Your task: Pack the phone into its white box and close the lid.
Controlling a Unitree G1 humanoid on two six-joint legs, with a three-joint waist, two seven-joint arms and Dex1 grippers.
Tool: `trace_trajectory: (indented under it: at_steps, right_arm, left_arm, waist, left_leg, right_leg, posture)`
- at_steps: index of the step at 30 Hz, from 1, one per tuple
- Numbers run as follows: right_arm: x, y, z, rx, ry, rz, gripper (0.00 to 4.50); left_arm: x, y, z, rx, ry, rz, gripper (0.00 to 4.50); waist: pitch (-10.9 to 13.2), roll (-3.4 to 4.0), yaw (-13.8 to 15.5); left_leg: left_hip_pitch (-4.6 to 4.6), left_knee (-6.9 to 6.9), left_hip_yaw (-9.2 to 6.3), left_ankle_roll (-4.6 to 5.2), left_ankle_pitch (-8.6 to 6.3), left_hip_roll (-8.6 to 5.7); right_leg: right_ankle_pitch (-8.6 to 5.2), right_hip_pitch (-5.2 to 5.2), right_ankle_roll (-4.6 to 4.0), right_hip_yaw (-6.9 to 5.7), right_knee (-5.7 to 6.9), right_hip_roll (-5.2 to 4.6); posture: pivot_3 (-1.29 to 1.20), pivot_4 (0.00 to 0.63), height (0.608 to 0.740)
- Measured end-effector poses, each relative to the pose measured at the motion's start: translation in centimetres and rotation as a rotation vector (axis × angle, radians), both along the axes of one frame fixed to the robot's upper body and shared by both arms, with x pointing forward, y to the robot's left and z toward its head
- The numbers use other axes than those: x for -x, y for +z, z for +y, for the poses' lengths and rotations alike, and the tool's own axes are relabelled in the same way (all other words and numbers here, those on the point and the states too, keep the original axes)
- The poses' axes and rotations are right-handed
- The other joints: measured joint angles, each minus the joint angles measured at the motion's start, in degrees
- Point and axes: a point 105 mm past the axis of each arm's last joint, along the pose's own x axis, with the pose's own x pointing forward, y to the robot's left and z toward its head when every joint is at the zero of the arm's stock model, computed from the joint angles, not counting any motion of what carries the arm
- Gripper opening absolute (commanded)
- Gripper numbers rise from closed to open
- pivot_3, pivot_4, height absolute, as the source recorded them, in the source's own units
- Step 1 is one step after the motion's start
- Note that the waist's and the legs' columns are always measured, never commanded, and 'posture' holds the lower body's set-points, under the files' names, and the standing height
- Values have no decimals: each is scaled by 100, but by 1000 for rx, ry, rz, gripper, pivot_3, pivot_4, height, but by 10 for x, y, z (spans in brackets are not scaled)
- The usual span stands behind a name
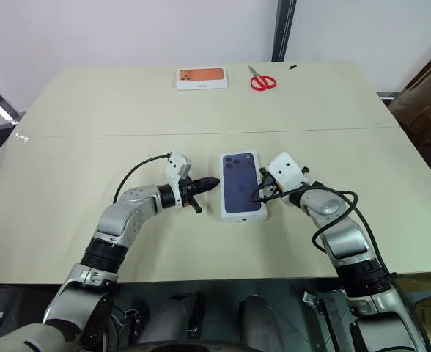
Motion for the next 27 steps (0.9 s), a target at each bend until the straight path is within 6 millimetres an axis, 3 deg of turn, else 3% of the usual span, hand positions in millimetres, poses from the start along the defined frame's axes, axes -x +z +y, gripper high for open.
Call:
trace_trajectory:
  at_steps: [14, 19, 21, 24, 27]
  right_arm:
    - [5, -16, -6, 78, -3, 27, 15]
    - [-2, -6, -12, 68, -24, -7, 15]
    - [-8, 12, -15, 42, -36, -62, 15]
    - [-15, 39, -9, -6, -14, -144, 15]
    - [-11, 38, 4, -36, 49, -135, 15]
  left_arm:
    - [1, 1, 2, 3, 4, -15, 0]
    - [0, 1, 9, 22, 26, -12, 0]
    - [-7, 13, 12, 89, 66, -10, 0]
    - [-20, 50, 5, 201, 79, -62, 0]
    - [-23, 67, -12, 218, 37, -102, 0]
  waist:
    - [0, 0, -4]
    - [0, 0, -5]
    - [1, -1, 0]
    - [1, -4, 18]
    - [-1, -6, 7]
  left_leg:
    - [0, 0, 0, -2, 1, 0]
    - [0, 0, 0, -3, 2, 0]
    - [-1, 2, 0, -3, 2, 0]
    - [-2, 8, -1, -4, 2, -1]
    - [1, 9, 2, -4, 2, -1]
  right_leg:
    - [0, 0, 0, 0, 1, 0]
    - [0, -2, 0, 0, 2, 1]
    - [0, -3, 0, 0, 3, 1]
    - [0, 4, 1, -5, 2, 0]
    - [0, 9, 2, -4, -1, 0]
  posture:
    - [0, 150, 734]
    - [0, 150, 734]
    - [0, 150, 734]
    - [0, 150, 734]
    - [0, 150, 734]
